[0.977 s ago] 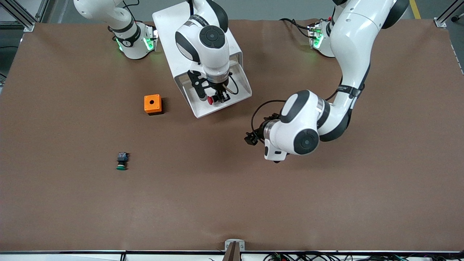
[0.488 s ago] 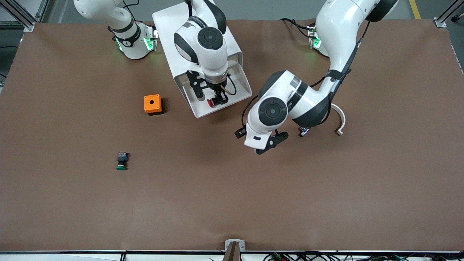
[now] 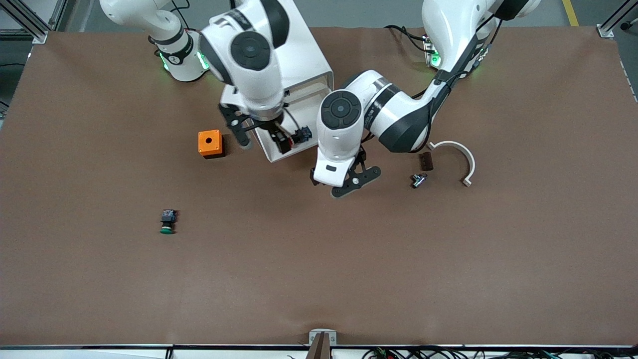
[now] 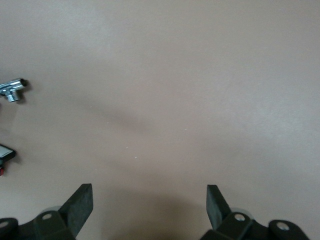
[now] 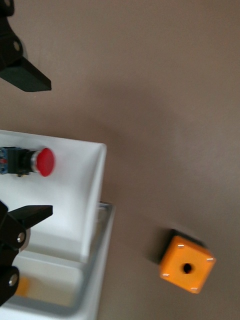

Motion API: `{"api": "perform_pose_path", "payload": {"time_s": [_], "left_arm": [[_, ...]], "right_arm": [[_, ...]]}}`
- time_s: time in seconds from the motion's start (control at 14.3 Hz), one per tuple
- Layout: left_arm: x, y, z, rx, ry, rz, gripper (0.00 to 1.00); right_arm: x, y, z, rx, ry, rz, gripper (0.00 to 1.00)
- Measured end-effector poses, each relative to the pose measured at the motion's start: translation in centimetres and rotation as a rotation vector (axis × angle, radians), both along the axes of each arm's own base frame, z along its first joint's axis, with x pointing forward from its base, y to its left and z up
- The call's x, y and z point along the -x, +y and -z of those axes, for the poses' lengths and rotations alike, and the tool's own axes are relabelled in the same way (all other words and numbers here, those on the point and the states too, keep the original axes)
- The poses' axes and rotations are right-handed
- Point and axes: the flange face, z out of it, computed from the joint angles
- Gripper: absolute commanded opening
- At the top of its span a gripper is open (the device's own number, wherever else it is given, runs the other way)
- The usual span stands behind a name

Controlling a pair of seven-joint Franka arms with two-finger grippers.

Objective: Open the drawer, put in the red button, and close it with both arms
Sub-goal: 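Push the drawer closed with the left gripper while the right gripper withdraws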

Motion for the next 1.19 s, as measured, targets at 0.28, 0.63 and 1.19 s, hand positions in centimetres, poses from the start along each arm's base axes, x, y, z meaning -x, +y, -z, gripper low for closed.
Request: {"api": "perform_pose_path", "payload": {"time_s": [0.28, 0.63, 1.19], "left_arm": [[-0.3, -0.2, 0.2, 0.025, -0.025, -0.001, 1.0], [1.7, -1.6, 2.4, 0.027, 0.0, 0.033, 1.0], [7.5, -5.1, 6.6, 0.036, 0.053, 0.125, 1.0]], "right_arm": [[-4.4, -7.8, -2.4, -0.021, 0.003, -0.163, 1.0], [-9.3, -20.3, -4.0, -0.056, 0.039, -0.413, 1.0], [-9.7, -35.2, -8.1, -0.101, 0.024, -0.716, 1.0]]}}
